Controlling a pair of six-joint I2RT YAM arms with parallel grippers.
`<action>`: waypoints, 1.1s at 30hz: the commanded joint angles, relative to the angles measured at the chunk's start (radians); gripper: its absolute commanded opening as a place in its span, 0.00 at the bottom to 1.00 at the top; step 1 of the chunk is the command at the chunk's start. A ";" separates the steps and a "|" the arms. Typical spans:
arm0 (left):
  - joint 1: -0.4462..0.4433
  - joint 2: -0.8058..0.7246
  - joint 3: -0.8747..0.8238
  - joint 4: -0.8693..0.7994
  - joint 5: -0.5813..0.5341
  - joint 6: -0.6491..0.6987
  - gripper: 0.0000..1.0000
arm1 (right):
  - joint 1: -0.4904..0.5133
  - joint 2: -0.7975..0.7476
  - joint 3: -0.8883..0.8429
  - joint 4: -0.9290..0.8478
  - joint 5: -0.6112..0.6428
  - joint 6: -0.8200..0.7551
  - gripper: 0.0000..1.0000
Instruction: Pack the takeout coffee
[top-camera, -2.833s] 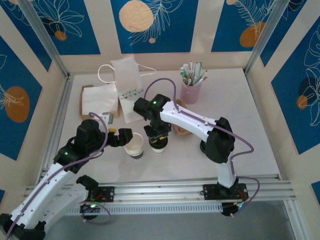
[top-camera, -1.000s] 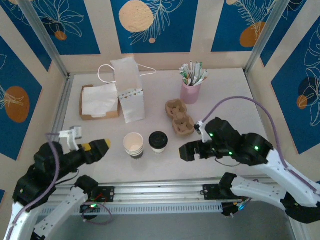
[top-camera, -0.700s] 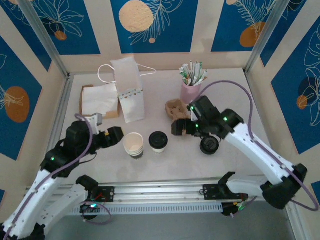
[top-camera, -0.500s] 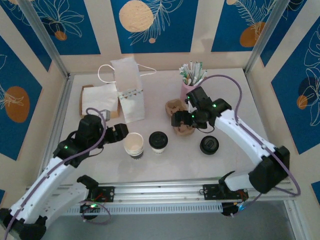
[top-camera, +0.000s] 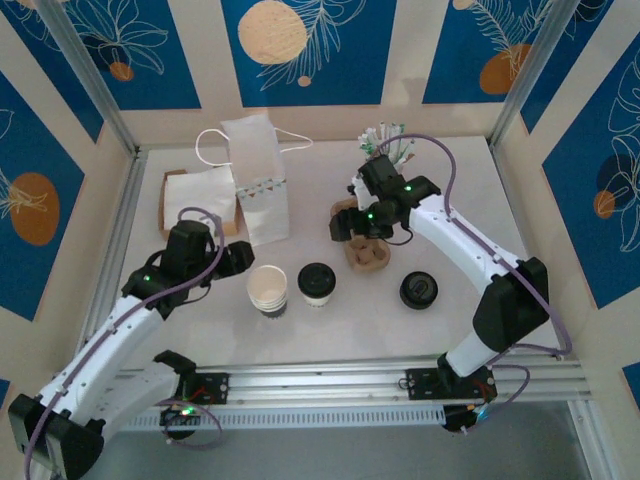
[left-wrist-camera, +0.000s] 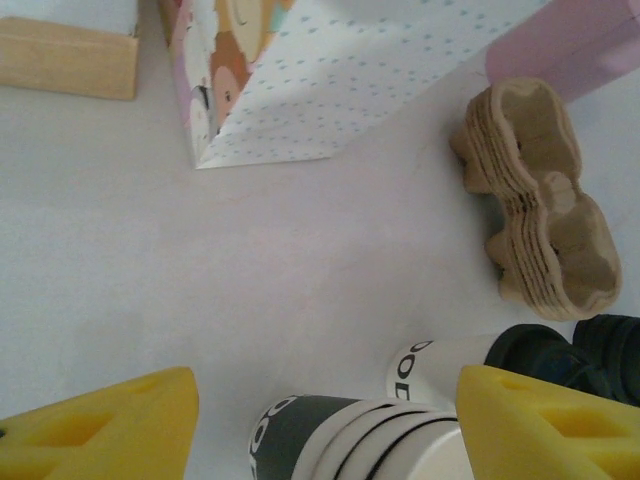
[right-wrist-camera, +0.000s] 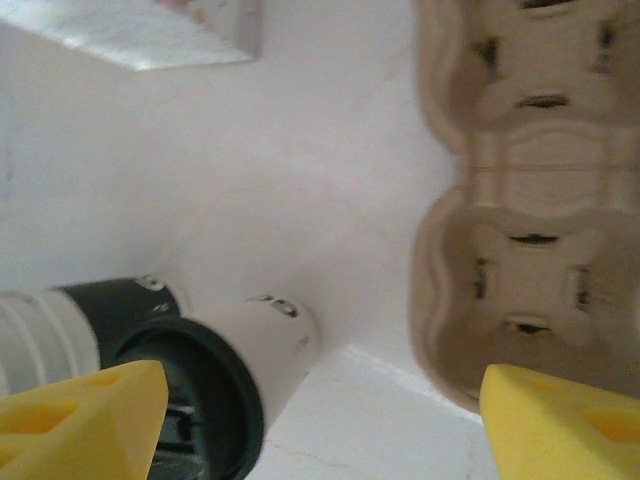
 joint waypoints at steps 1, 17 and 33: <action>0.036 -0.032 -0.019 -0.005 0.068 0.012 0.69 | 0.055 -0.007 0.044 -0.024 -0.114 -0.040 0.82; 0.038 -0.095 0.020 -0.214 0.086 0.042 0.76 | 0.071 0.076 0.116 -0.069 -0.083 -0.012 0.75; 0.039 -0.098 0.022 -0.188 0.077 0.048 0.76 | 0.132 0.360 0.291 -0.198 -0.164 -0.023 0.53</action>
